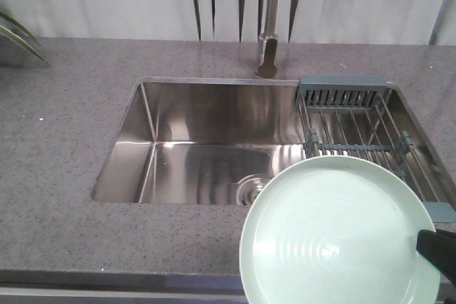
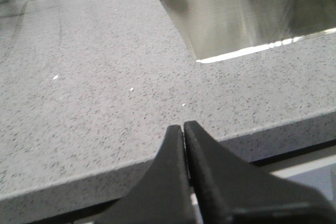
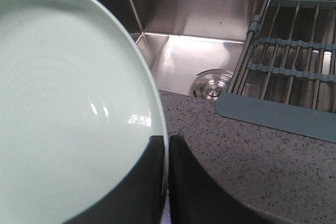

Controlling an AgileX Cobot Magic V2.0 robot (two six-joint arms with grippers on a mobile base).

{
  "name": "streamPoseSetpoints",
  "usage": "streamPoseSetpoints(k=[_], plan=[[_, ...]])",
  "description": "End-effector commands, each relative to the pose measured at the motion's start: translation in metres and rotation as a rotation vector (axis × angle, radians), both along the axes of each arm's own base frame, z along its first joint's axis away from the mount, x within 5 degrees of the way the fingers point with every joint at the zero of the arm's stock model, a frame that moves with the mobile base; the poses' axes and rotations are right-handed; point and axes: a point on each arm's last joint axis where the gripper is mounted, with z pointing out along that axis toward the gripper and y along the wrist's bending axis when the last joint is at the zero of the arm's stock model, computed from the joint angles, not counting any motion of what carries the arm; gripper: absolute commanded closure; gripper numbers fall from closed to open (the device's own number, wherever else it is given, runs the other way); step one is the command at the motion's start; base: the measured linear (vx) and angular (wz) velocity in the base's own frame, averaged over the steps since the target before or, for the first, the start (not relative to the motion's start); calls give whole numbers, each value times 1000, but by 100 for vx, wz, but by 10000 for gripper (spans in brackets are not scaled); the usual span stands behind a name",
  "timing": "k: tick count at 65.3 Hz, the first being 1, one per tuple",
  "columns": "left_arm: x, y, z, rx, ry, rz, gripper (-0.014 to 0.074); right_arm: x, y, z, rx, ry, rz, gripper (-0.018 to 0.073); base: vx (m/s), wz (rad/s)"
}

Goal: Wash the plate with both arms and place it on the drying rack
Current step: 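Drive up to the steel sink, keeping the plate in the right gripper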

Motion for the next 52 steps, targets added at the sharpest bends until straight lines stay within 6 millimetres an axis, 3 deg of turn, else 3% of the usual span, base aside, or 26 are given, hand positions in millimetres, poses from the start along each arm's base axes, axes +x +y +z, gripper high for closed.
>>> streamPoseSetpoints(k=[1, 52], plan=[[0, -1, 17, -29, -106, -7, 603, 3, 0, 12, 40, -59, -29, 561, 3, -13], [0, -1, 17, -29, -106, -7, 603, 3, 0, 12, 40, -59, -29, 561, 3, -9]])
